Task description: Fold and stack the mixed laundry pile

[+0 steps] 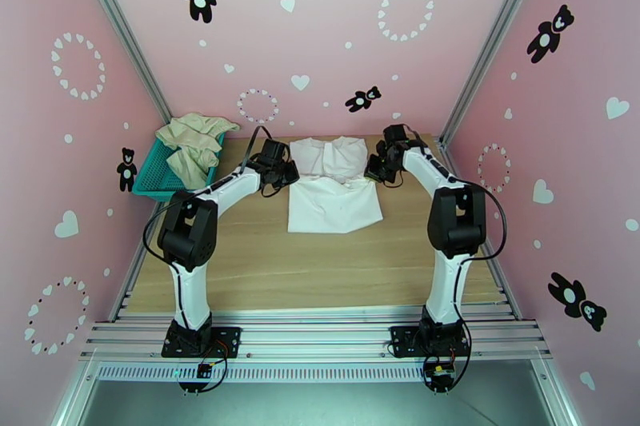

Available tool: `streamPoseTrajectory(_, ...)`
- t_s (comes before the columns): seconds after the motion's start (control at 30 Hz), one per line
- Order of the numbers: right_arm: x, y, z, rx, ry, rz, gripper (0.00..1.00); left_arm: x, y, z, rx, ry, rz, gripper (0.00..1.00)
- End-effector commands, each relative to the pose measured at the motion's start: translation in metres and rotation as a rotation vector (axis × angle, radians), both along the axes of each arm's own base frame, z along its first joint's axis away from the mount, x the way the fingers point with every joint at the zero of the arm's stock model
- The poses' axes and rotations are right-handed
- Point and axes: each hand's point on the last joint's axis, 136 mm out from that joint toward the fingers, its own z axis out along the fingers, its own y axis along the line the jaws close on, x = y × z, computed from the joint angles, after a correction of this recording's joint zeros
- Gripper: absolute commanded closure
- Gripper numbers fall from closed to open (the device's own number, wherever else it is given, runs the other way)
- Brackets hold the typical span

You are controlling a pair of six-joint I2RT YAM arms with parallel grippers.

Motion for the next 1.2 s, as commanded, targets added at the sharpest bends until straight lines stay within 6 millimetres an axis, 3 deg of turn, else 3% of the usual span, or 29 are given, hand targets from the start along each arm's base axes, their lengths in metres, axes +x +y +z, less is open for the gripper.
streamPoseTrajectory(0.0, 0.022, 0.010, 0.001, 0.061, -0.048, 0.032, 1.00, 0.018, -0.009, 0.005, -0.044, -0.043, -0.043, 1.00)
streamPoseTrajectory(0.3, 0.042, -0.001, -0.037, 0.054, 0.002, 0.014, 0.94, 0.044, -0.009, -0.016, -0.098, -0.050, -0.034, 1.00)
streamPoseTrajectory(0.37, 0.043, -0.004, -0.046, 0.059, 0.017, 0.010, 0.88, 0.046, -0.007, -0.020, -0.095, -0.042, -0.028, 0.91)
streamPoseTrajectory(0.43, 0.043, -0.006, -0.053, 0.054, 0.035, 0.011, 0.74, 0.045, -0.001, -0.024, -0.083, -0.031, -0.004, 0.84)
streamPoseTrajectory(0.5, 0.041, -0.007, -0.056, 0.052, 0.049, 0.016, 0.66, 0.043, 0.007, -0.025, -0.071, -0.027, 0.016, 0.78)
streamPoseTrajectory(0.53, 0.041, -0.008, -0.055, 0.054, 0.049, 0.016, 0.63, 0.041, 0.009, -0.022, -0.061, -0.035, 0.021, 0.70)
streamPoseTrajectory(0.57, 0.041, -0.008, -0.053, 0.057, 0.044, 0.018, 0.61, 0.040, 0.011, -0.019, -0.057, -0.042, 0.021, 0.63)
streamPoseTrajectory(0.67, 0.045, -0.009, -0.036, 0.067, 0.010, 0.017, 0.58, 0.038, 0.017, -0.004, -0.044, -0.068, 0.014, 0.62)
streamPoseTrajectory(0.9, 0.047, -0.016, 0.032, 0.071, -0.114, 0.020, 0.50, 0.022, 0.054, 0.051, 0.119, -0.153, 0.056, 0.62)
streamPoseTrajectory(1.0, 0.034, -0.017, 0.047, 0.051, -0.133, 0.034, 0.50, -0.003, 0.032, 0.071, 0.110, -0.197, -0.045, 0.65)
streamPoseTrajectory(1.07, 0.022, -0.012, 0.048, 0.043, -0.141, 0.046, 0.50, -0.023, 0.007, 0.070, 0.117, -0.195, -0.134, 0.65)
streamPoseTrajectory(1.17, 0.003, 0.000, 0.035, 0.024, -0.128, 0.073, 0.53, -0.044, -0.032, 0.050, 0.096, -0.161, -0.265, 0.66)
